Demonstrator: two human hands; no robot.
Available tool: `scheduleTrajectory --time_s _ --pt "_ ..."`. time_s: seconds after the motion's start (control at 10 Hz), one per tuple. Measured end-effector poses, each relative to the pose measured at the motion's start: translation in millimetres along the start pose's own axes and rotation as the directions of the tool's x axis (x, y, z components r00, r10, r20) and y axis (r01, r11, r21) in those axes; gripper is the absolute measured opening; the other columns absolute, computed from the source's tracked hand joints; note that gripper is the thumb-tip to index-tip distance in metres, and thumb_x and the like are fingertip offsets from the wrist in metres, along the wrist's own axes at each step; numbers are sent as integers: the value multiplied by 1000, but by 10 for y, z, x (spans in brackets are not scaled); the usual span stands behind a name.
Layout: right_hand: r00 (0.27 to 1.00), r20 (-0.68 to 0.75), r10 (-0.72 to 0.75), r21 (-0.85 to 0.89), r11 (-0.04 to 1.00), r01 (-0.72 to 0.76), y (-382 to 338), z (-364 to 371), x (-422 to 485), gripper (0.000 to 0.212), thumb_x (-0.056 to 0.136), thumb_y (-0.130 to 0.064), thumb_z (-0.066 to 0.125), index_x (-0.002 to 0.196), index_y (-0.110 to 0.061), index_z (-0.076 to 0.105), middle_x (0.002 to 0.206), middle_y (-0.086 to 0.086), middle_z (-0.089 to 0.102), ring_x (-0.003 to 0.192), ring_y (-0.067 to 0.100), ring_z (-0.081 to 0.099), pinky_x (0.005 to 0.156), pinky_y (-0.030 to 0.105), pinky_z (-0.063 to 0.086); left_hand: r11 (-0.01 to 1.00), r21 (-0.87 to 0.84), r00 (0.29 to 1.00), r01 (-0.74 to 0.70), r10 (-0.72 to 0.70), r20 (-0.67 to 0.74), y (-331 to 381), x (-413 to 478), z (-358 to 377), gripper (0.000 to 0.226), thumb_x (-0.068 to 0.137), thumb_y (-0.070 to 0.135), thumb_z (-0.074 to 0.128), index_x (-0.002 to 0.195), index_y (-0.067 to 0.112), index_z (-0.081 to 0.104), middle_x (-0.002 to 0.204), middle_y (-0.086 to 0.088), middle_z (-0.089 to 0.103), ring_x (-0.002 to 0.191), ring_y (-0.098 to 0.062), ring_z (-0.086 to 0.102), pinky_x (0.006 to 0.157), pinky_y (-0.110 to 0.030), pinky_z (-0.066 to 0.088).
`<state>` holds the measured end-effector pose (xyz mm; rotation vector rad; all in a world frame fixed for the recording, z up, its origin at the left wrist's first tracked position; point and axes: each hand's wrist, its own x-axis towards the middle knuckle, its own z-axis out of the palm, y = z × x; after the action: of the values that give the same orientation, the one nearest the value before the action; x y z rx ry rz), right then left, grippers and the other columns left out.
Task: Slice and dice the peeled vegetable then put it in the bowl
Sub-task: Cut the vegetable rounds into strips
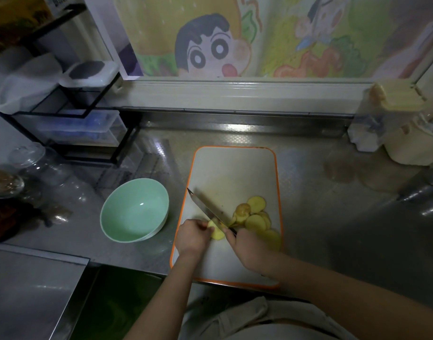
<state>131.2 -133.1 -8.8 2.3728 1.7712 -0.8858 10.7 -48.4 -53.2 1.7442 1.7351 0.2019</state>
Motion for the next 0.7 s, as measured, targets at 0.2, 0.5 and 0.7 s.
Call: scheduleTrajectory --time_s 0.2,0.5,0.7 --pt "993 65 102 51 993 -106 -49 107 82 60 99 3 26 151 -9 -1 109 25 52 84 24 58 45 27 22 1000 -8 1000 6 -6 10 14 -3 -10 16 80 32 68 91 22 74 93 -2 73 96 -20 65 71 -23 45" --pt "998 -58 3 407 913 21 113 357 212 103 42 -90 -13 87 -21 49 65 -4 40 56 6 35 51 17 27 1000 12 1000 -5 5 -4 38 -25 -18 18 79 30 68 94 21 74 98 -4 72 99 -22 64 76 -26 48" --pt "996 -76 43 212 977 -26 50 305 229 46 103 -38 27 99 -8 61 80 12 61 67 20 59 42 19 21 1000 15 1000 -7 7 -11 34 -35 -7 20 79 29 67 96 21 73 100 -4 72 100 -22 64 77 -26 48"
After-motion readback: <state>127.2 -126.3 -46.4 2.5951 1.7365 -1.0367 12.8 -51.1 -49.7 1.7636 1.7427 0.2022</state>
